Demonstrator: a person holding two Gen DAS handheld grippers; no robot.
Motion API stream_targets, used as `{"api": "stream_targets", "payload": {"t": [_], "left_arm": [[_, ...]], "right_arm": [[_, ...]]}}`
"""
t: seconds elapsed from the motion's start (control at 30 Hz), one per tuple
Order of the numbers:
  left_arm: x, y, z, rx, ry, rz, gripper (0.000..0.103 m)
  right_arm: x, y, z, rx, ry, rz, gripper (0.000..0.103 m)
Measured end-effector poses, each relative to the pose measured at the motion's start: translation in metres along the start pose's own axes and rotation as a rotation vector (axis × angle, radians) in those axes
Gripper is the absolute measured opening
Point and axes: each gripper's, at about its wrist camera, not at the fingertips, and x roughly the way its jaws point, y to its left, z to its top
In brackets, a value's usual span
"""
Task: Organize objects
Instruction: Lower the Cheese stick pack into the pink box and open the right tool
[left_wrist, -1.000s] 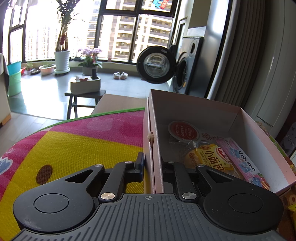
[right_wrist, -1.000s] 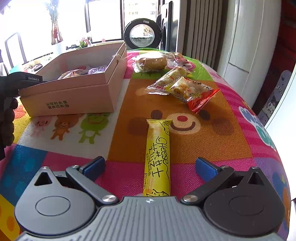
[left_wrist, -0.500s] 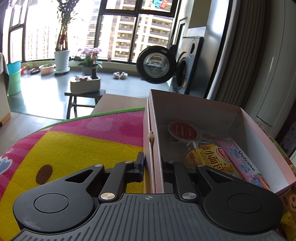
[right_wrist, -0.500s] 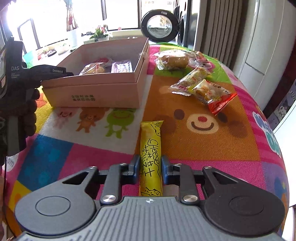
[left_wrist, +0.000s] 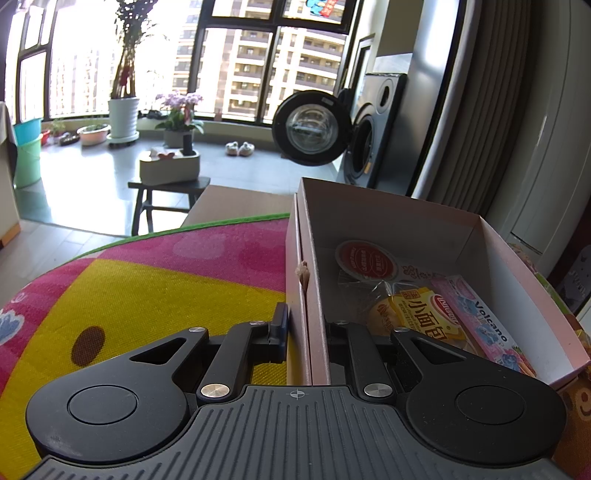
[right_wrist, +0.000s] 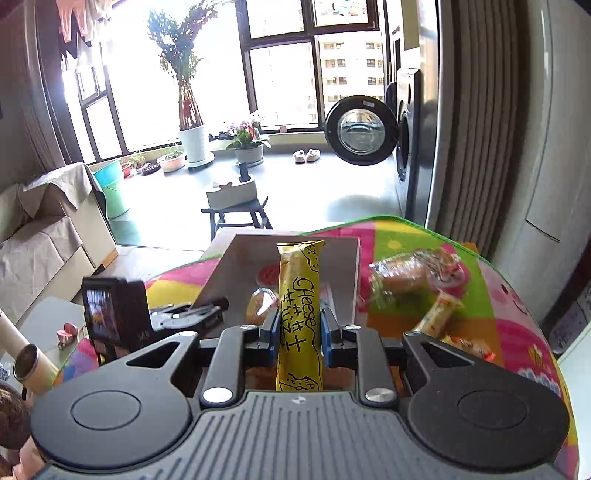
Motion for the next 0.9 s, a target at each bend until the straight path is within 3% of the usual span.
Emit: {"api": "stream_targets", "payload": {"t": [0.13, 0.3, 0.47, 0.57, 0.77, 0.9], "left_arm": [[0.001, -0.001, 0.000, -0.007, -0.002, -0.005, 0.014], [0.001, -0.001, 0.002, -0.012, -0.002, -0.009, 0.015], [0.001, 0.000, 0.002, -0.013, -0.002, -0.009, 0.015], [0.000, 0.000, 0.003, -0.013, -0.005, -0.007, 0.015], [-0.001, -0.002, 0.004, -0.011, -0.009, -0.006, 0.015], [0.000, -0.003, 0.005, -0.009, -0.011, -0.005, 0.015]], "right_arm": [[0.068, 0.015, 0.016, -0.005, 0.042, -0.025, 0.021], [0.140, 0.016, 0.013, 0.018, 0.130, -0.073, 0.021], [0.169, 0.008, 0.000, 0.070, 0.207, -0.058, 0.022], [0.166, 0.004, -0.005, 0.087, 0.202, -0.040, 0.027], [0.118, -0.006, -0.007, 0.014, 0.072, -0.051, 0.064], [0.072, -0.026, -0.018, -0.054, -0.041, -0.115, 0.103]]}}
